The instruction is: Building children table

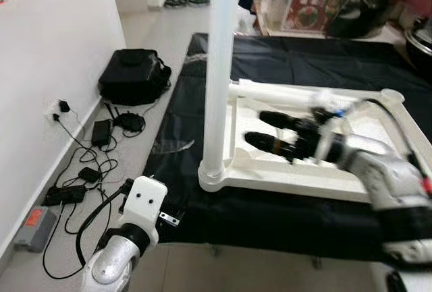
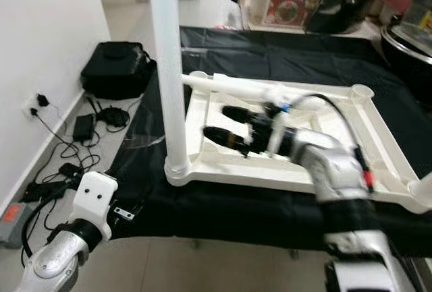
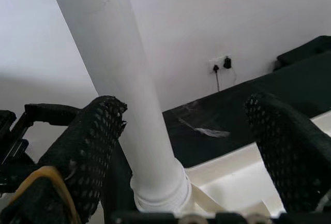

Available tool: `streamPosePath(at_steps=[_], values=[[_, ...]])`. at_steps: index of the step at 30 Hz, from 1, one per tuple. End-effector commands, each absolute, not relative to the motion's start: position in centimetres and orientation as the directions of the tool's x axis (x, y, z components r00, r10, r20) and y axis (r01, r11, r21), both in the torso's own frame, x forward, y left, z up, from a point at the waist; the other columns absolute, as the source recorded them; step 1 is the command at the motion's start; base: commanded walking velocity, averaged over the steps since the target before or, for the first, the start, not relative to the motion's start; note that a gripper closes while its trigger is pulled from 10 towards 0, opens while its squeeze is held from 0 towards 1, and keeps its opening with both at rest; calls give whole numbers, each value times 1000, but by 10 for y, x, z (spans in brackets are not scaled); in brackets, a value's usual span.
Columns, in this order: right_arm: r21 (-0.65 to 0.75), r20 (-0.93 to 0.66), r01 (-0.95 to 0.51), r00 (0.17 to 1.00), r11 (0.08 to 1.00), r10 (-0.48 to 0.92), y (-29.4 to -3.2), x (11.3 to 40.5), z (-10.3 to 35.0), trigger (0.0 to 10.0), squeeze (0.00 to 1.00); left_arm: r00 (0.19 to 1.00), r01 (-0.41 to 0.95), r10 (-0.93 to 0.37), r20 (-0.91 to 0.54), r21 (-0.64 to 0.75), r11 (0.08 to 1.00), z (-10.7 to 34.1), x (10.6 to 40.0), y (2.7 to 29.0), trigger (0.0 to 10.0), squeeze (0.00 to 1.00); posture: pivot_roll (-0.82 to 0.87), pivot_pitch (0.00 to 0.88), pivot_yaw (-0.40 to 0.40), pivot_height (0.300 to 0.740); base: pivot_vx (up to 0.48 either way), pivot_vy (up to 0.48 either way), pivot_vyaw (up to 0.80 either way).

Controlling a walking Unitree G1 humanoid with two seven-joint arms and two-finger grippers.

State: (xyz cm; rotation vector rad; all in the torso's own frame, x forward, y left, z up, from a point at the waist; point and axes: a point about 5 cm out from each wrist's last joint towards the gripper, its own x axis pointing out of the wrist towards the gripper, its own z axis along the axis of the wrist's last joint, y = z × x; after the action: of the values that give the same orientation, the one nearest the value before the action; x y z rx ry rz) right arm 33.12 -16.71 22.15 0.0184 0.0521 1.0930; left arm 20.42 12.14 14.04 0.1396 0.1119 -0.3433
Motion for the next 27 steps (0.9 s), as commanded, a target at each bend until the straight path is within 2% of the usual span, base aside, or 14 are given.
streamPosePath(at_steps=[1,2,3,7,9,10,13,15,22,24,27], values=[[33,-40,-894,445,446,895,-161,334,222,10000,855,926,368,-355,-126,102,924,141,200,118,10000,0,169,124,-57,740,0,0,0],[35,-36,-897,440,441,897,-158,336,222,10000,855,921,381,-369,-122,93,920,141,198,116,10000,0,170,127,-60,740,0,0,0],[42,-36,-908,415,417,909,-154,337,223,10000,0,914,398,-388,-123,81,914,141,195,113,10000,0,172,130,-63,740,0,0,0],[43,-42,-927,371,373,928,-150,337,223,10000,0,904,419,-409,-125,74,905,142,192,110,10000,0,173,134,-64,740,0,0,0],[50,-30,-956,288,289,957,-143,332,227,10000,0,898,431,-419,-134,86,898,140,188,108,10000,0,171,143,-65,740,0,0,0],[50,-30,-956,288,289,957,-143,332,227,10000,0,898,431,-419,-134,86,898,140,188,108,10000,0,171,143,-65,740,0,0,0],[64,-35,-976,208,210,977,-140,328,227,10000,0,894,437,-425,-143,69,897,139,186,107,10000,0,170,146,-68,740,0,0,0],[63,-53,-976,204,207,978,-141,328,224,10000,0,893,439,-426,-143,69,896,139,186,107,10000,0,170,147,-69,740,0,0,0],[37,-74,-963,264,267,962,-137,336,223,10000,0,894,438,-425,-142,70,896,139,186,107,10000,0,167,147,-71,740,0,0,0],[16,-42,-965,261,262,964,-116,338,228,10000,0,894,440,-429,-130,66,896,141,186,106,10000,0,166,148,-72,740,0,0,0],[2,-21,-963,271,271,962,-106,340,230,10000,0,893,442,-432,-124,69,894,142,185,106,10000,0,169,151,-74,740,0,0,0]])
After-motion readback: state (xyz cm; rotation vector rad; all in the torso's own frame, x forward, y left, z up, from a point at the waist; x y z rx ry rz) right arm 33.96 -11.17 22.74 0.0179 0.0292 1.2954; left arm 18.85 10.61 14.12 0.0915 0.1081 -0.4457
